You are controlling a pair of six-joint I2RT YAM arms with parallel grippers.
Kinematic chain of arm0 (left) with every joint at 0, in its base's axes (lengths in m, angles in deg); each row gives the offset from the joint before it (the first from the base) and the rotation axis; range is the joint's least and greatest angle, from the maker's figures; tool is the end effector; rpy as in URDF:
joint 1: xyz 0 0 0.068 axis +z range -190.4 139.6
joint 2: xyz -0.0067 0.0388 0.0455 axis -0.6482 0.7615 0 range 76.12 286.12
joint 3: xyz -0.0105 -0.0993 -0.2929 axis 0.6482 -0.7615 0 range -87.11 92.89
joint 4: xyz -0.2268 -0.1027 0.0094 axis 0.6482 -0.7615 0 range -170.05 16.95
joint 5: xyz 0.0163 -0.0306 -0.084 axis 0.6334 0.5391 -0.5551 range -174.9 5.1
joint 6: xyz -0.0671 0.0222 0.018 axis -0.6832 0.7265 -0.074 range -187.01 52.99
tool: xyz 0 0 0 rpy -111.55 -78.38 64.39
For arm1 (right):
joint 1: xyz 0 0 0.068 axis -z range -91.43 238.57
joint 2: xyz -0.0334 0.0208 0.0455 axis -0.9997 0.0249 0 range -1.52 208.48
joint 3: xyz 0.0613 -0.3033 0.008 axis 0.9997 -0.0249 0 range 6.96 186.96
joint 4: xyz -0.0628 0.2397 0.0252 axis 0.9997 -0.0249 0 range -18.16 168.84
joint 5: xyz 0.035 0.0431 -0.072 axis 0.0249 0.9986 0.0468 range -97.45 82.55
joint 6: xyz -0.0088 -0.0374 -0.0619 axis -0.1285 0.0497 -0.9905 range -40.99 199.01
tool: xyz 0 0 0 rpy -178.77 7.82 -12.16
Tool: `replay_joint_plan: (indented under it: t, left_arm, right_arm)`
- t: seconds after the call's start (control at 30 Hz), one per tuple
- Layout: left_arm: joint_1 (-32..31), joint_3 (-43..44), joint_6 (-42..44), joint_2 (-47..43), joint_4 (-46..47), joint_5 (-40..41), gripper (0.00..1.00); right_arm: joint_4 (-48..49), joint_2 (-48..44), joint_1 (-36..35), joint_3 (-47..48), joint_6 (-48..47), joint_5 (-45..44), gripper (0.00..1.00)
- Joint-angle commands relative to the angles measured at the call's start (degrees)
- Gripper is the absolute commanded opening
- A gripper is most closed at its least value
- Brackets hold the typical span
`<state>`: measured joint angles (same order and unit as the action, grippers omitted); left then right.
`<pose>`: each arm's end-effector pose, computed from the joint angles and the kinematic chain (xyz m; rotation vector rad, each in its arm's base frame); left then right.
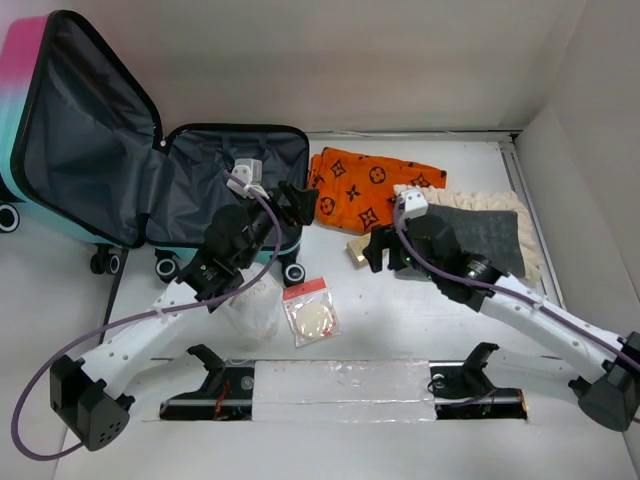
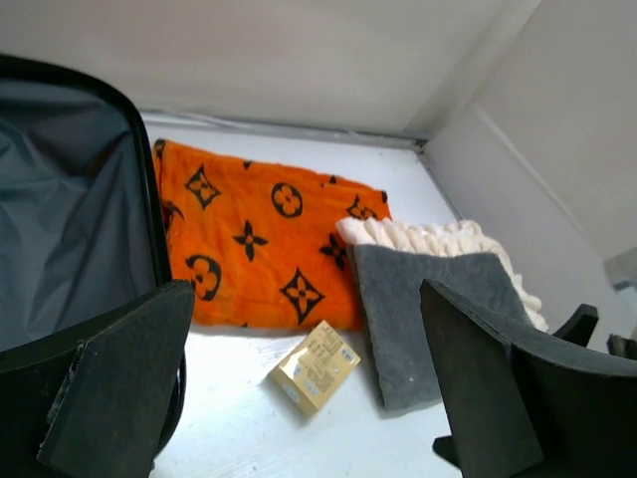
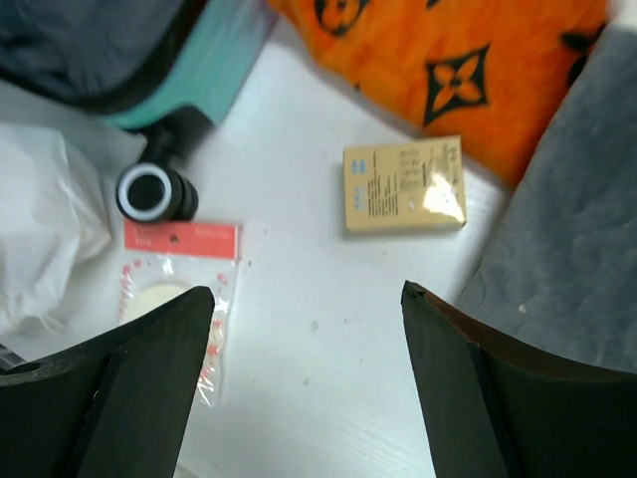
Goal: Pack the luggage
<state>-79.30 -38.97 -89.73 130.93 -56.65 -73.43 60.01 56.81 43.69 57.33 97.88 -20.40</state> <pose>0.1748 -0.1255 0.4152 0.0327 1.4461 -0.7487 0.1642 0.1442 0.3378 -0.3224 2.0325 0.4694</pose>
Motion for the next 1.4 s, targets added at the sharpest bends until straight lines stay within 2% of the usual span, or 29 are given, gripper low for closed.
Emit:
replay_joint_plan:
  t: [0.0,0.1,0.13,0.2,0.3,0.33,0.57,0.8,0.87,1.2,1.37]
  left_arm:
    - [-0.04,-0.85,-0.66,0.65,1.70,-1.61,0.94]
    - [-0.04,-1.47,-0.66,0.65,1.70,-3.55,0.92]
    - [-0.04,-2.43,-1.18,0.65,3.01,-4.16,0.91]
    - [-0.04,-4.36,-1.89,0.13,4.77,-7.23,0.89]
    - [-0.04,-5.07,-3.03,0.13,5.48,-10.84,0.87]
    - [-0.04,-5.60,-3.03,0.13,5.48,-11.37,0.87]
    - [-0.04,-6.83,-3.56,0.13,2.32,-9.10,0.89]
    - [-0.04,-7.35,-3.56,1.88,2.84,-8.56,0.90]
    - [-0.04,-7.36,-3.56,2.50,3.37,-9.09,0.90]
    - [-0.04,-6.83,-3.03,3.64,3.37,-8.56,0.90]
    - [-0.04,-6.83,-3.03,3.64,3.37,-8.56,0.90]
  right_arm:
    - [3.35,2.48,-1.78,-0.89,1.43,2.23,0.82]
    - [4.06,6.34,-1.79,-0.89,1.43,-0.66,0.82]
    - [4.76,7.58,-1.79,-0.89,1.43,-1.89,0.85]
    - [5.99,10.65,-1.79,-0.10,0.90,-5.84,0.96]
    - [6.79,17.86,-0.30,2.00,0.90,-6.56,0.96]
    - [7.92,21.01,0.23,2.01,0.29,-6.56,1.00]
    - [10.39,31.13,3.04,7.11,-2.17,-2.79,1.00]
    - [10.39,35.44,5.60,8.86,-1.65,-5.24,1.00]
    - [10.91,36.85,7.17,9.39,-1.65,-3.59,1.00]
    - [10.92,43.62,7.18,10.28,-1.65,-0.86,1.00]
    - [10.39,43.02,4.46,10.28,-1.65,-0.32,1.00]
